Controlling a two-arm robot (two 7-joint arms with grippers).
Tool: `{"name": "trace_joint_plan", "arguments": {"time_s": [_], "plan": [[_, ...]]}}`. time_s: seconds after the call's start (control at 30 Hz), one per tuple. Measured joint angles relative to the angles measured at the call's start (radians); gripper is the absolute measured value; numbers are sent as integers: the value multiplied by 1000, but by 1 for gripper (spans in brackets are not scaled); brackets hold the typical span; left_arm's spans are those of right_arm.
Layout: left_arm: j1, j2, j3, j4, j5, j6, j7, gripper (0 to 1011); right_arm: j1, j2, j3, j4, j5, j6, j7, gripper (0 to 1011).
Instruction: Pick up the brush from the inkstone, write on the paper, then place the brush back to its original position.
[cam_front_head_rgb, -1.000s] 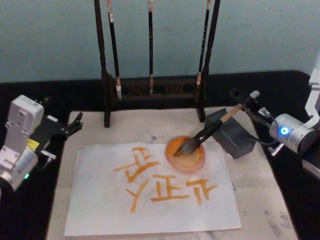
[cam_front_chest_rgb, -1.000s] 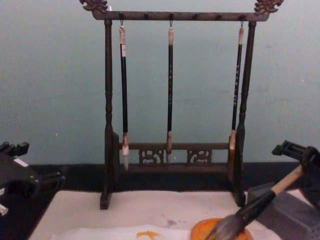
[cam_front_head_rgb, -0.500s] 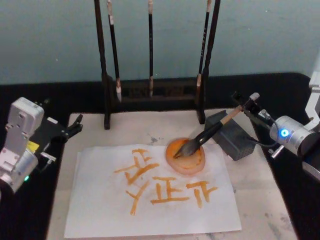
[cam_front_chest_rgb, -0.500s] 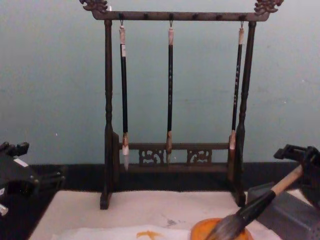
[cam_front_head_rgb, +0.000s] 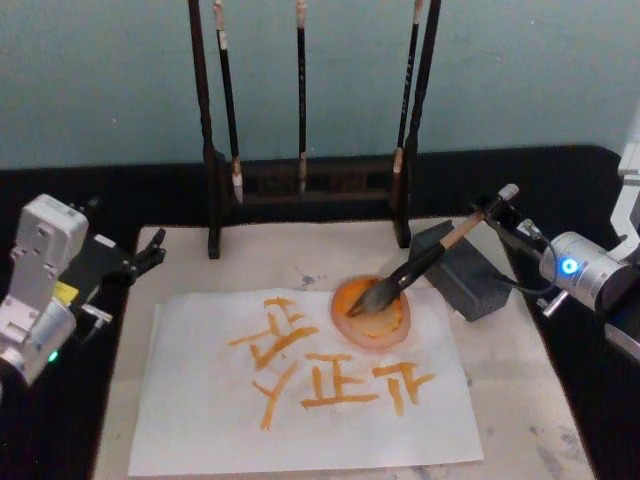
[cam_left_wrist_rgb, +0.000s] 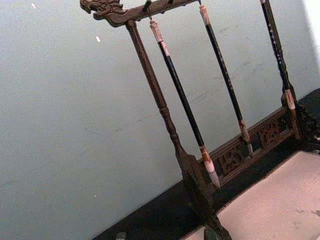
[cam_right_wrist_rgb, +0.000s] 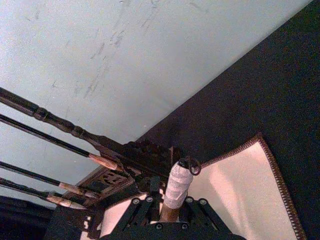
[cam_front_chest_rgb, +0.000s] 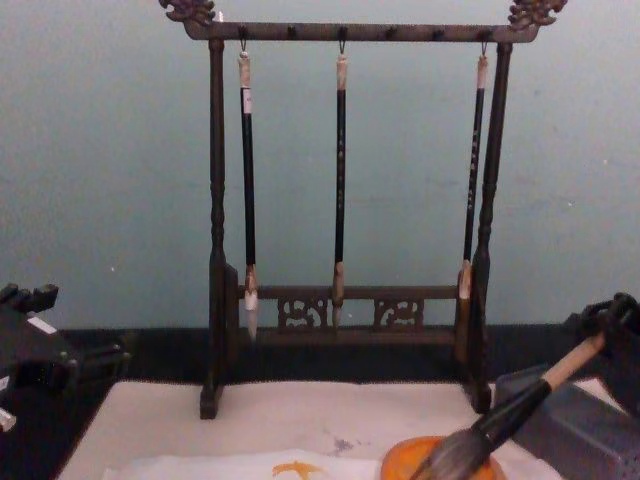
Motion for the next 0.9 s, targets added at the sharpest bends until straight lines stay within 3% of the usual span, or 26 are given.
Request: {"name": "trace_joint_plan", "arguments": {"time_s": [0.13, 0.67, 0.9], "plan": [[0, 0, 0, 0, 0, 0, 0, 1010, 0, 0, 0, 0, 0, 0, 0, 173], [0, 0, 0, 0, 0, 0, 0, 1010, 0, 6, -10, -1, 3, -10, 9, 173], [0, 0, 0, 0, 0, 0, 0, 1010, -1, 19, -21, -34, 19, -30, 21, 171]]}}
